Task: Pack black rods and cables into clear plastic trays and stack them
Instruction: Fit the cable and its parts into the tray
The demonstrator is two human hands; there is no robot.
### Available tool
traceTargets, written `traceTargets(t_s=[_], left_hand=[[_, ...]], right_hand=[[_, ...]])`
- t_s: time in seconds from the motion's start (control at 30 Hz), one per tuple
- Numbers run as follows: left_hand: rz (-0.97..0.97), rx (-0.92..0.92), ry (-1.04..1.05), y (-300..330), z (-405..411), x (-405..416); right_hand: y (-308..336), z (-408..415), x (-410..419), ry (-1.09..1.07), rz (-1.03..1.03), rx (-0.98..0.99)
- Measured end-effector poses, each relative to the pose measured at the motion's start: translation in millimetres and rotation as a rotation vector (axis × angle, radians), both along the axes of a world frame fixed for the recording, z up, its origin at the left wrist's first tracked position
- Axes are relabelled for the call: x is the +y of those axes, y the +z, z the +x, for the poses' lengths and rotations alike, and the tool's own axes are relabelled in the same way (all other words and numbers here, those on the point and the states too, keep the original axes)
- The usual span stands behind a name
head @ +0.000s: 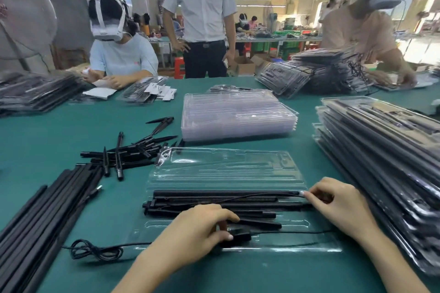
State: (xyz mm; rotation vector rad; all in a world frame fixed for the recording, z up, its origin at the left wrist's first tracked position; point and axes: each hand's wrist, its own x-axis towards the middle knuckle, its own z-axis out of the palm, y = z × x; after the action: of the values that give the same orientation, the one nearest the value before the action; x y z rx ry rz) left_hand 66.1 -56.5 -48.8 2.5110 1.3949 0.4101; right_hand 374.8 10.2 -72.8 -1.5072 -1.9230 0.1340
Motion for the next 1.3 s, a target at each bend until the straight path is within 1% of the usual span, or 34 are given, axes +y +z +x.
traceTargets(t_s=[0.07,0.17,0.23,0.37,0.5,0.63,0.7,0.83,1.0,1.17,1.23,1.3], left_hand=[[-0.044,-0.002,-0.002,1.5,-3.8,-0.5],[0.004,0.044,-0.011,2.9,-4.8,-6.1],[0.026,0.040,-0.034,1.8,-2.7,-11.3],[-0.017,-0.030,-0.011,0.8,-0.3,-14.6],[0.015,-0.068,0.010,-0.5,1.8,-15.0],[-0.071,-0.214,0.098,1.6,8.1,-9.3],[-0.128,-0.243,0.129,2.3,10.7,-6.1],[-0.215,-0.232,0.165,2.1,14.1,-0.9],[-0.216,-0.105,0.162,4.6,20.4,2.8],[-0.227,-0.054,0.177,3.5,26.1,0.7],[-0.234,-0.076,0.194,2.3,25.5,0.3],[-0.249,-0.140,0.214,2.3,22.1,-0.3]], right_hand=[[0.3,-1.2,0.3,-0.003,-0.010,-0.004],[1.9,-2.7,-0.8,0.002,-0.003,-0.010],[3.2,-3.6,-3.9,0.014,0.013,-0.015],[5.8,-4.2,-10.0,0.024,0.054,-0.042],[7.6,-6.0,-10.3,0.005,0.034,-0.065],[6.7,-7.6,-10.2,0.010,0.023,-0.068],[6.6,-7.6,-9.5,0.011,0.020,-0.070],[5.8,-7.2,-8.9,0.005,0.010,-0.076],[5.6,-7.3,-9.7,0.004,0.004,-0.067],[5.8,-7.4,-10.8,0.001,-0.006,-0.056],[5.5,-6.7,-11.1,-0.006,-0.013,-0.055],[5.1,-6.3,-11.0,-0.008,-0.015,-0.058]])
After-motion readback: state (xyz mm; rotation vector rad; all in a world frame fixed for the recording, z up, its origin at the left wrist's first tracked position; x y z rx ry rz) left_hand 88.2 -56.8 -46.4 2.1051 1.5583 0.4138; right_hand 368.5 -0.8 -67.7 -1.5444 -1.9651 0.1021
